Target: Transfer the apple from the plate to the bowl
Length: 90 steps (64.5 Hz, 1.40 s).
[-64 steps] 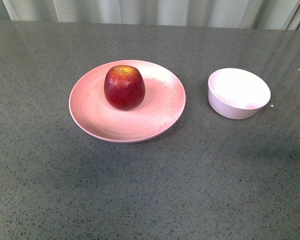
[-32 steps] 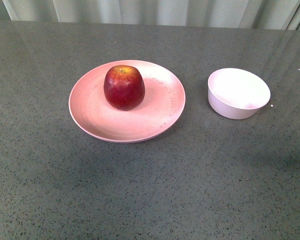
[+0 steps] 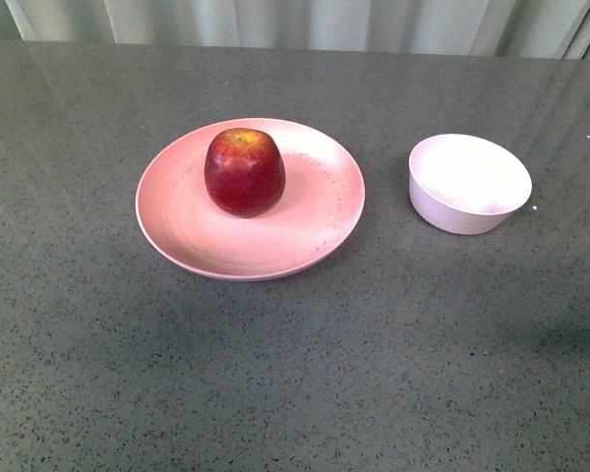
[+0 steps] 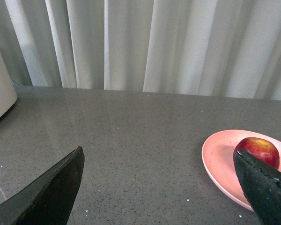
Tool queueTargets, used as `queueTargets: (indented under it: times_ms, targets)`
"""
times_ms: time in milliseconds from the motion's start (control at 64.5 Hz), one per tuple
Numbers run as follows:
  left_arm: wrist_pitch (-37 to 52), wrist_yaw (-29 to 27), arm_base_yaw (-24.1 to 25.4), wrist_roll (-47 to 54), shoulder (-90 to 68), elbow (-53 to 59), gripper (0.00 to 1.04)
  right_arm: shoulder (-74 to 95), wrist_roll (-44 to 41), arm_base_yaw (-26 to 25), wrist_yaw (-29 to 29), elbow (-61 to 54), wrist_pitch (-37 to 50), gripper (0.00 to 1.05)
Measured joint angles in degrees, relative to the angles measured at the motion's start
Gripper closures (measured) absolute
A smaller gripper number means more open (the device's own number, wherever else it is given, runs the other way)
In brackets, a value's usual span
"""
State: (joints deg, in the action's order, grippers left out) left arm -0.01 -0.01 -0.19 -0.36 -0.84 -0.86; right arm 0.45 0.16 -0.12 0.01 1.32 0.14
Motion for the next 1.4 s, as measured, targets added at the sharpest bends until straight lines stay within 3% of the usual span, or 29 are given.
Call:
queueTargets:
  times_ms: [93, 217, 310, 388, 481, 620, 760, 962, 1396]
  targets:
    - [0.00, 0.00, 0.00, 0.00, 0.00, 0.00, 0.09, -0.04, -0.04, 0.02, 0.00, 0.00, -0.04, 1.02]
    - [-0.09, 0.39, 0.07, 0.00, -0.09, -0.04, 0.09, -0.09, -0.02, 0.00, 0.00, 0.00, -0.07, 0.80]
    - [-7.54, 14.49, 1.05, -1.11, -9.62, -4.59, 0.09, -0.11, -0.02, 0.00, -0.02, 0.00, -0.07, 0.64]
    - [-0.39, 16.63, -4.98, -3.26, -23.02, -7.91, 0.09, -0.15, -0.02, 0.02, -0.07, 0.00, -0.07, 0.50]
    - [12.13, 13.38, -12.59, -5.77, -38.82, -11.65, 0.09, -0.15, -0.02, 0.02, 0.00, 0.00, -0.07, 0.32]
    - [26.56, 9.81, -19.45, -8.09, -58.75, -17.35, 0.09, -0.13, 0.00, 0.02, 0.00, 0.00, -0.07, 0.09]
    - [33.97, 6.78, -24.24, -8.57, -74.77, -22.36, 0.09, -0.13, 0.00, 0.02, 0.00, 0.00, -0.07, 0.09]
    - [37.66, 4.46, -28.26, -8.79, -88.63, -27.96, 0.09, -0.15, 0.00, 0.02, 0.00, 0.00, -0.07, 0.09]
    - [38.12, -1.11, -28.28, -8.74, -104.76, -40.65, 0.09, -0.15, 0.00, 0.02, 0.00, 0.00, -0.07, 0.09]
